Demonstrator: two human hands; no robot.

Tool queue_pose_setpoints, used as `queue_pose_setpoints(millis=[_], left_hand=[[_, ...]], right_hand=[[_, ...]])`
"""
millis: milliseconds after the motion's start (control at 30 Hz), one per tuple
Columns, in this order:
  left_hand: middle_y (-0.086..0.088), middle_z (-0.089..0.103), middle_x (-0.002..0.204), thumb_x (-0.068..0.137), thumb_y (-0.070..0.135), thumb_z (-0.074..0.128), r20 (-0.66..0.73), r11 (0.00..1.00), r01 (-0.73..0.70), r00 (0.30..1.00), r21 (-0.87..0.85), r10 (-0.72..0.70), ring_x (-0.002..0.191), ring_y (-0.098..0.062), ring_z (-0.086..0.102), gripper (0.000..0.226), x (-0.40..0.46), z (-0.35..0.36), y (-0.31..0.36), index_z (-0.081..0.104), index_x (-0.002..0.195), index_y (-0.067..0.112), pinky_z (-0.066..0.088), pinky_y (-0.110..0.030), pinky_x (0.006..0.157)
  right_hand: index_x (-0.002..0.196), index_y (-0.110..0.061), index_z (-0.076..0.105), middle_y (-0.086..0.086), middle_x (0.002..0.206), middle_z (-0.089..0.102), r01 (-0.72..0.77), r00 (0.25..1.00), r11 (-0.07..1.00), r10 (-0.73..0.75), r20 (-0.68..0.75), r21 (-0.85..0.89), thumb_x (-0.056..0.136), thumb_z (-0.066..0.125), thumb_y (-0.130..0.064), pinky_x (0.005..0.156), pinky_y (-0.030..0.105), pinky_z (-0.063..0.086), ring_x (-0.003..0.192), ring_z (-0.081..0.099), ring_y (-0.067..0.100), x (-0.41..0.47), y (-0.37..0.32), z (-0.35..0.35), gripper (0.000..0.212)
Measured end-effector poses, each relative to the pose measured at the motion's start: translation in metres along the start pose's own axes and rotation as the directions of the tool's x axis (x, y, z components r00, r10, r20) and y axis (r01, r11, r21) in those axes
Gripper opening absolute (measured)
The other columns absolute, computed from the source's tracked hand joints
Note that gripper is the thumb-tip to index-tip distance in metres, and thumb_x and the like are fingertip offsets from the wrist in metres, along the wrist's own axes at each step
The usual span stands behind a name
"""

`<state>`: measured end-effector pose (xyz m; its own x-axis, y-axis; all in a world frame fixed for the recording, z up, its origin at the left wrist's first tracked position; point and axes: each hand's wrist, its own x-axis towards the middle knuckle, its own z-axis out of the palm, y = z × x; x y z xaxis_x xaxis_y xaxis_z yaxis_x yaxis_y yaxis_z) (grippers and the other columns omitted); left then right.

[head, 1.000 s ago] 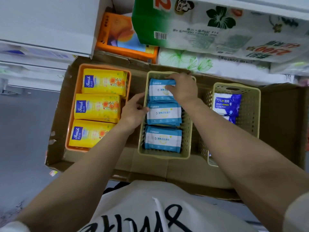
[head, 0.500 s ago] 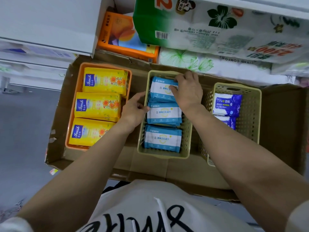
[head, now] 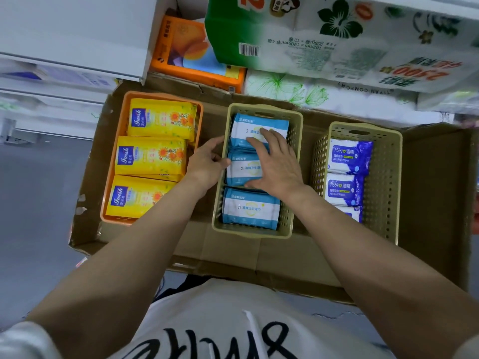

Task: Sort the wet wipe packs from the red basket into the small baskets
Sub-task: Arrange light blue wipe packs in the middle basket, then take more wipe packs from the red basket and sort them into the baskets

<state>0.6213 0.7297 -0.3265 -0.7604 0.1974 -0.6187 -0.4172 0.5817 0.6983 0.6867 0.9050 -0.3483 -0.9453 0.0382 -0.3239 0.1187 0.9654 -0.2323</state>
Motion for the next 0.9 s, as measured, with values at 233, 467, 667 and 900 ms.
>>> queue_pose_setpoints(millis=[233,467,667,900], left_hand=[[0.005,0.053,0.106,0.094,0.015,0.062,-0.033,1.0,-0.014,0.999,0.004,0.014,0.101,-0.012,0.053,0.056,0.001,0.004,-0.001,0.044,0.141,0.039,0.045,-0.019,0.062],[0.004,0.054,0.109,0.094,0.016,0.062,-0.048,1.0,-0.025,0.999,0.017,0.025,0.101,-0.013,0.053,0.056,0.0,0.005,0.001,0.043,0.142,0.038,0.044,-0.018,0.058],[-0.001,0.059,0.12,0.094,0.018,0.064,-0.1,0.996,-0.017,0.995,0.087,0.026,0.113,-0.019,0.056,0.057,-0.013,0.007,0.004,0.042,0.144,0.031,0.049,-0.027,0.076],[-0.006,0.064,0.125,0.093,0.027,0.064,-0.141,0.963,-0.11,0.979,0.246,0.148,0.117,-0.022,0.057,0.054,-0.051,-0.025,0.016,0.045,0.142,0.015,0.041,-0.026,0.087]], right_hand=[[0.149,-0.029,0.024,0.006,0.16,0.017,-0.043,0.997,0.996,0.038,-0.072,-0.074,0.063,0.084,-0.055,0.117,0.044,0.022,0.148,0.011,0.028,0.005,-0.007,0.008,0.108],[0.148,-0.027,0.025,0.007,0.16,0.017,-0.051,0.997,0.996,0.046,-0.068,-0.078,0.066,0.084,-0.05,0.117,0.045,0.023,0.148,0.011,0.029,0.005,-0.012,0.008,0.104],[0.151,-0.024,0.027,0.006,0.161,0.018,-0.028,0.999,1.0,0.028,0.021,-0.008,0.081,0.072,-0.053,0.116,0.046,0.025,0.148,0.012,0.026,0.002,-0.01,-0.011,0.088],[0.142,-0.015,0.046,0.009,0.145,0.045,-0.019,1.0,0.996,0.018,0.014,0.083,0.094,0.06,-0.043,0.107,0.041,0.037,0.136,0.038,0.028,-0.007,-0.02,-0.064,0.057]])
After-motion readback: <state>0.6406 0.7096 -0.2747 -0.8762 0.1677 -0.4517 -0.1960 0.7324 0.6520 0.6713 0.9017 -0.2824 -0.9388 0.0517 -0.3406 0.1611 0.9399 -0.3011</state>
